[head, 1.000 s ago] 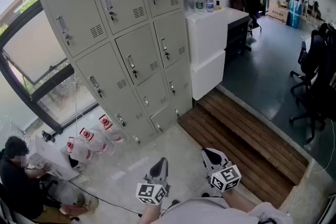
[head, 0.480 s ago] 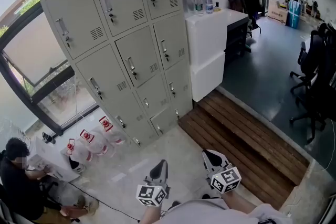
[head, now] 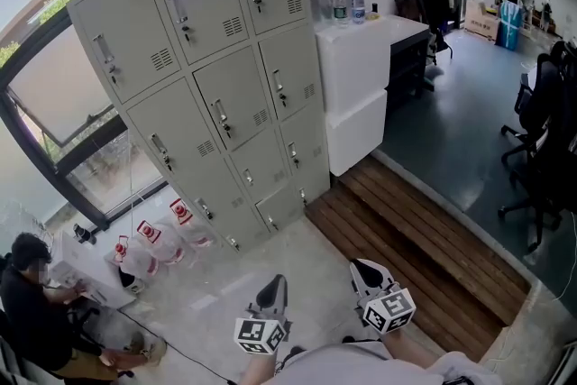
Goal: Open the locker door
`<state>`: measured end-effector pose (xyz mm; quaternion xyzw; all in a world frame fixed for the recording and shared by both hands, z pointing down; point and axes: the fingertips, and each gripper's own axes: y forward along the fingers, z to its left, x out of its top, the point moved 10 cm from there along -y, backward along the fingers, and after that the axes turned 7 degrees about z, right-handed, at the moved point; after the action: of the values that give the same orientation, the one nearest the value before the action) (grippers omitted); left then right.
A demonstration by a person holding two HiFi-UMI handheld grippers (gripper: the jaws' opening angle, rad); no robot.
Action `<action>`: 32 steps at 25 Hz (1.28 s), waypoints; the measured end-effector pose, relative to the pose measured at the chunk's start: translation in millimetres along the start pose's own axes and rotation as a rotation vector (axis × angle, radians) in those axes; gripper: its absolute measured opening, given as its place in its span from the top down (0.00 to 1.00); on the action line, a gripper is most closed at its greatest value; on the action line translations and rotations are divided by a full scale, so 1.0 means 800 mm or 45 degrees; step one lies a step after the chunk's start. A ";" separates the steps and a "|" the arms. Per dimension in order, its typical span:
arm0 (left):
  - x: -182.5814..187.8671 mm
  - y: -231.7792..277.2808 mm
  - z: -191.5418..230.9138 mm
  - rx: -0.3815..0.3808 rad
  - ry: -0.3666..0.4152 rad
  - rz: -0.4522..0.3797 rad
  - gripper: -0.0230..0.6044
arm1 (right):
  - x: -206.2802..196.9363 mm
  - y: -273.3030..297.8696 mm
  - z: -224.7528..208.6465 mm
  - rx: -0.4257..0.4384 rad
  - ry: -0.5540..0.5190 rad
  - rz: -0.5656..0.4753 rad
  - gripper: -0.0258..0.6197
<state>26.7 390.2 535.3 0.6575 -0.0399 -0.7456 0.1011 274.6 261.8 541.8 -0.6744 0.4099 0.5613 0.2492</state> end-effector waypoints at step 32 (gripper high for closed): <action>0.117 0.337 0.271 -0.171 0.130 -0.045 0.95 | 0.083 0.366 -0.134 -0.162 -0.058 -0.074 0.94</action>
<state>-171.6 91.9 524.5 0.6870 0.0270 -0.7138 0.1336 92.2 -0.2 540.8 -0.6875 0.3476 0.5940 0.2314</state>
